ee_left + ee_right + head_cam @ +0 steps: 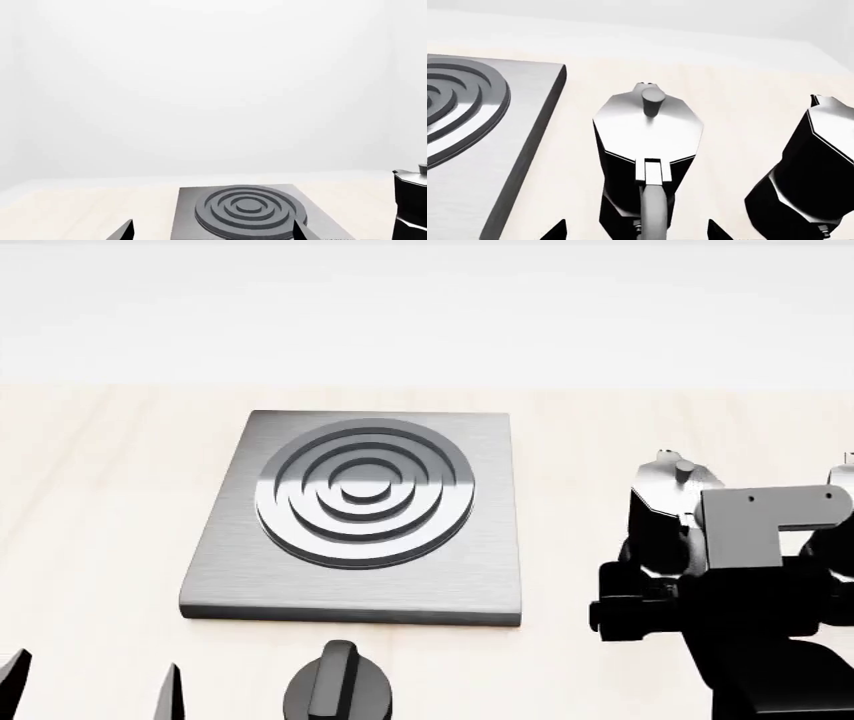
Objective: Put both moka pots on the stove.
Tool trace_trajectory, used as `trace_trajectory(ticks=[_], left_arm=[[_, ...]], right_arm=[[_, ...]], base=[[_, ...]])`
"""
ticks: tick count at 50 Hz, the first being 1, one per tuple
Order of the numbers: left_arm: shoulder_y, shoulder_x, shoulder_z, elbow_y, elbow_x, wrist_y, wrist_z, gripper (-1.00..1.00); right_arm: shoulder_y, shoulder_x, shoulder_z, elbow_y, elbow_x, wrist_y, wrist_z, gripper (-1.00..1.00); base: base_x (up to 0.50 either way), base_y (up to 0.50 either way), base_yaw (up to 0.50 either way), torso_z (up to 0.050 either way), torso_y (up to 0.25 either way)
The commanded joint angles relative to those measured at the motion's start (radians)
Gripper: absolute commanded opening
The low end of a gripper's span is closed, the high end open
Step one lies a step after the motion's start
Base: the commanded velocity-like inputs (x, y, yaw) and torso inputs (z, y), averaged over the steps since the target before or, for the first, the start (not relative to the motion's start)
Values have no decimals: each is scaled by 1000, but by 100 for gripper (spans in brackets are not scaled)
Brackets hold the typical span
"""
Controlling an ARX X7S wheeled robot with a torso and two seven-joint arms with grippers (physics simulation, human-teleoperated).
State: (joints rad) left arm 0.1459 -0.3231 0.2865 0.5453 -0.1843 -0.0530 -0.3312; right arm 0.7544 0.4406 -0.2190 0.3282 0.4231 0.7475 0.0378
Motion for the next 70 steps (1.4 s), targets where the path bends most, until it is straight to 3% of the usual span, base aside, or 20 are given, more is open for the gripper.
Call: trace_trajectory(ticks=[1, 24, 25, 43, 60, 70], left_arm=[[-1, -1, 11, -6, 4, 4, -1, 100], [-6, -3, 31, -13, 7, 6, -5, 100], [-6, -4, 31, -13, 7, 6, -5, 100], [-6, -10, 38, -16, 8, 11, -10, 100], [-7, -7, 34, -23, -16, 21, -15, 100], [-10, -4, 23, -25, -52, 15, -18, 100]], right_arm=[[5, -10, -8, 61, -14, -46, -11, 100], [43, -43, -25, 216, -49, -148, -25, 100], [44, -43, -27, 219, -51, -152, -26, -100], [13, -37, -28, 159, -44, -161, -24, -100], [-27, 11, 4, -247, 22, -2, 61, -100], [-21, 14, -5, -310, 31, 27, 69, -100]], base=[[0, 0, 0, 0, 0], [0, 0, 0, 0, 0], [0, 0, 0, 0, 0], [1, 0, 0, 0, 0], [0, 0, 0, 0, 0], [0, 0, 0, 0, 0]])
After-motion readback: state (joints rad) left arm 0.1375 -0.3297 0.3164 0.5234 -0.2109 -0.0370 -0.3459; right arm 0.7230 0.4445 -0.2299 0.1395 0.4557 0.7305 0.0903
